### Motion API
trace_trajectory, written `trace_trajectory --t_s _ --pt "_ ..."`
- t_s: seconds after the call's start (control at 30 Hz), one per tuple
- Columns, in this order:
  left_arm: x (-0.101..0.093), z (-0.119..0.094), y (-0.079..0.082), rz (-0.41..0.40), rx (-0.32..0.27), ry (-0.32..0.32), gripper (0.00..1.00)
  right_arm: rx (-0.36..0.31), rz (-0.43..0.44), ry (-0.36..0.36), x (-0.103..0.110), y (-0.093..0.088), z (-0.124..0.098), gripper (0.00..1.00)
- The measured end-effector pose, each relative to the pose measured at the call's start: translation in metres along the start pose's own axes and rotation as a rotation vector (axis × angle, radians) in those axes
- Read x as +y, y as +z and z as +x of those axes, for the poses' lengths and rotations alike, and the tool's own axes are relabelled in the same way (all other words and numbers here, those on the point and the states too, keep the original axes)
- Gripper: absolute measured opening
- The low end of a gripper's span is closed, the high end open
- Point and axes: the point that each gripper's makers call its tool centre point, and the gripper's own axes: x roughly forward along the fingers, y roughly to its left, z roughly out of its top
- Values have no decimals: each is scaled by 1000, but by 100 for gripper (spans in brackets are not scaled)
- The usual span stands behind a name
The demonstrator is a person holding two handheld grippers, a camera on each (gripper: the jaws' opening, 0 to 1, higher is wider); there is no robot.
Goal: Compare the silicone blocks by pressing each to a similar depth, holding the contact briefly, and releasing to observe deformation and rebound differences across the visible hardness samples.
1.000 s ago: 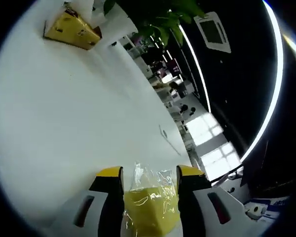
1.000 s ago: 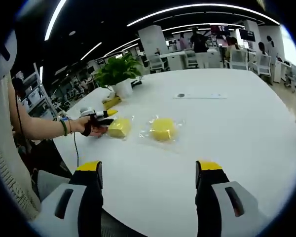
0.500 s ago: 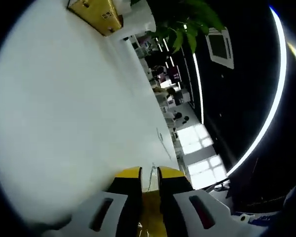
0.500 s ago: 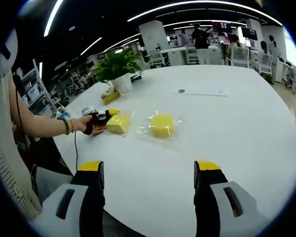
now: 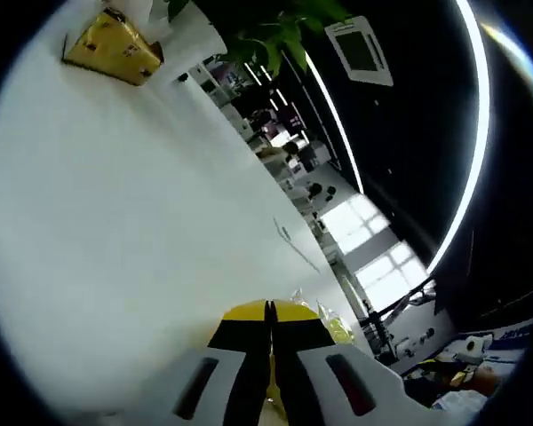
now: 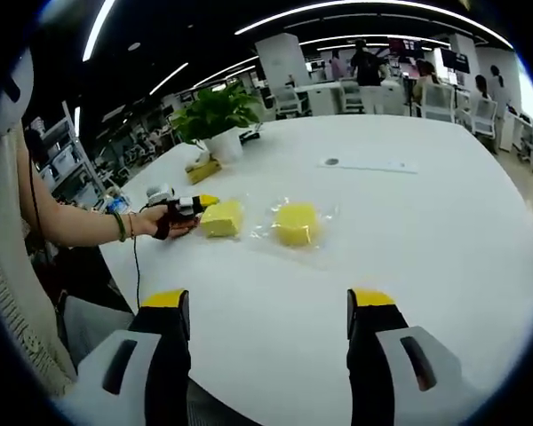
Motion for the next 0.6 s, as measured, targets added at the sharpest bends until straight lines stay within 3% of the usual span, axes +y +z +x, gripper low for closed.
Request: trace_trajectory --t_s 0.17,0.37,0.43,0.53,0.6 --pt "-3 -1 1 76 6 16 0 -2 -4 6 2 1 0 66" --pt "-12 -3 6 20 -5 -19 0 1 -7 12 3 0 1 65" --pt "-5 -4 3 79 -4 17 0 0 -6 14 4 0 1 65" --pt "3 -6 -7 -27 36 23 0 7 -10 18 5 -1 2 65" --pt "5 -8 -6 -50 14 12 0 7 -13 17 6 -1 2 64"
